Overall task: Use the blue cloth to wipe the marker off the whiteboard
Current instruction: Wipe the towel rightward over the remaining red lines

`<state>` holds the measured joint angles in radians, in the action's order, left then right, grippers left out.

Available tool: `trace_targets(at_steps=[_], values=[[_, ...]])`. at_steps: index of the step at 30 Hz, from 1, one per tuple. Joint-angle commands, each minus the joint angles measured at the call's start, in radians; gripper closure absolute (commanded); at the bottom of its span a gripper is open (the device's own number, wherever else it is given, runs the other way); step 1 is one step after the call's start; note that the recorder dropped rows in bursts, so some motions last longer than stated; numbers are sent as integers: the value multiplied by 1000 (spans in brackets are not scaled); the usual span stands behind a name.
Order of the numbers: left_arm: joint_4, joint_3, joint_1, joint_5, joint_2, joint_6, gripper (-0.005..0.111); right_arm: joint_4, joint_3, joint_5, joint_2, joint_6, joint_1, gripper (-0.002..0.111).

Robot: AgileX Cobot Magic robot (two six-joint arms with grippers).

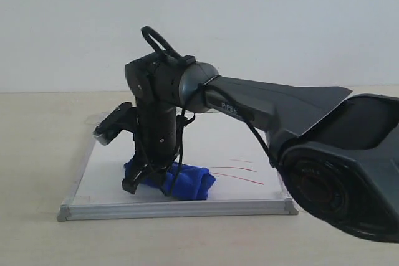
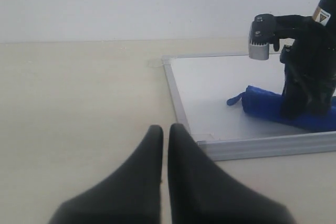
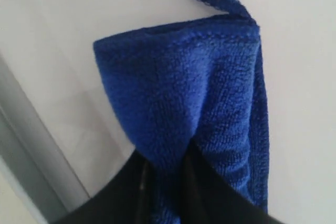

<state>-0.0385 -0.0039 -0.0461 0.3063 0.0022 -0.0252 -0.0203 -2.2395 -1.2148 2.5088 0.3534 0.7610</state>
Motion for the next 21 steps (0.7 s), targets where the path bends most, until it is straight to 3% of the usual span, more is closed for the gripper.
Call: trace_targets(at_steps=[1,11,16,21], values=[[-2,4,-2,1,-2,10,103,-84,16,-6,-9,-132,-83,108],[-2,4,-2,1,-2,10,103,-184,162,-6,-43,-343,-265,108],[-2,4,-2,1,-2,10,103,-74,164,-6,-73,-296,-224,108],[-2,4,-2,1,-2,10,103,76,164,-6,-84,-74,-108,108]])
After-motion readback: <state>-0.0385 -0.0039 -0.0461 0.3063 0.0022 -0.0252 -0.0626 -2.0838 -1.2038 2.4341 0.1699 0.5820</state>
